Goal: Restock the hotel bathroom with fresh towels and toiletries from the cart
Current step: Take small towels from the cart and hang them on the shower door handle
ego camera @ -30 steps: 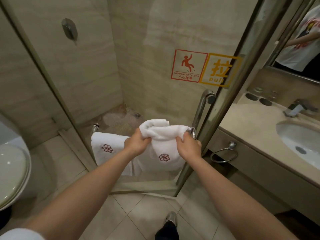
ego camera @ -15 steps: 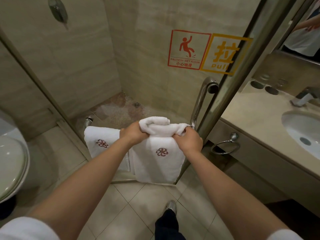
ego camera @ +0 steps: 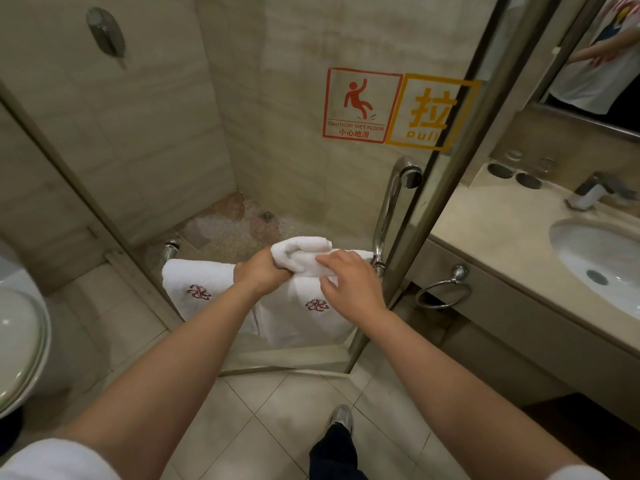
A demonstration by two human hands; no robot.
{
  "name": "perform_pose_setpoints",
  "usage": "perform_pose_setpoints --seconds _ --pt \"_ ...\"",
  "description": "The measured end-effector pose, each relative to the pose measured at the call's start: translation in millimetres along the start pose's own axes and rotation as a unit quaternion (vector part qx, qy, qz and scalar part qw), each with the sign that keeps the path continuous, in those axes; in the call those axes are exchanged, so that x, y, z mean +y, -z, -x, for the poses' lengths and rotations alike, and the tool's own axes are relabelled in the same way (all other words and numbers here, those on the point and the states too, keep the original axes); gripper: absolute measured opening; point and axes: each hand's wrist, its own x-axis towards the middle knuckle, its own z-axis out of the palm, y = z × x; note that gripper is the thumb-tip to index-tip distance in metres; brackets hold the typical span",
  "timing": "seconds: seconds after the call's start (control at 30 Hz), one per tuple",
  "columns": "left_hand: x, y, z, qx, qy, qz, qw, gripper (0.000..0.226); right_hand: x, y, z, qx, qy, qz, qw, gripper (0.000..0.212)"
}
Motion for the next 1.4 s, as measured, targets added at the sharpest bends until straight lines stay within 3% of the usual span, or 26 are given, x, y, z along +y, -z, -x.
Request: perform_pose_setpoints --seconds 0.1,0.3,0.43,0.5,0.57,0.63,0.73,1.07,1.4 --pt "0 -1 7 0.007 -0.003 -0.007 1.0 0.038 0 -2 0 -0.045 -0.043 -0.016 0.998 0.047" --pt "-4 -3 16 0.024 0.002 -0.005 1.0 0.053 4 0 -6 -0.108 -0.063 -0.016 0.992 0.04" --pt "2 -9 23 0.093 -0.01 -0.017 0.995 0.053 7 -4 -8 -0.13 -0.064 -0.008 0.989 0.04" --pt "3 -10 31 0.198 -0.088 -0.06 0.974 0.058 8 -5 -9 -0.135 -0.069 -0.014 0.988 0.04" --pt "-1 -14 31 0.298 -0.189 -0.138 0.925 0.062 9 -6 -10 -0.14 -0.071 -0.018 0.987 0.04" --pt "-4 -16 30 0.334 -0.271 -0.182 0.884 0.054 9 -6 -10 -0.141 -0.073 -0.021 0.987 0.04" --pt "-4 -20 31 0.319 -0.347 -0.233 0.851 0.036 9 -5 -10 -0.145 -0.075 -0.017 0.986 0.041" --pt "6 -17 30 0.184 -0.234 -0.242 0.924 0.032 4 -6 -15 -0.182 -0.08 0.021 0.98 0.042" --pt "2 -21 23 0.15 -0.202 -0.238 0.938 0.038 5 -5 -16 -0.221 -0.093 0.017 0.971 0.05"
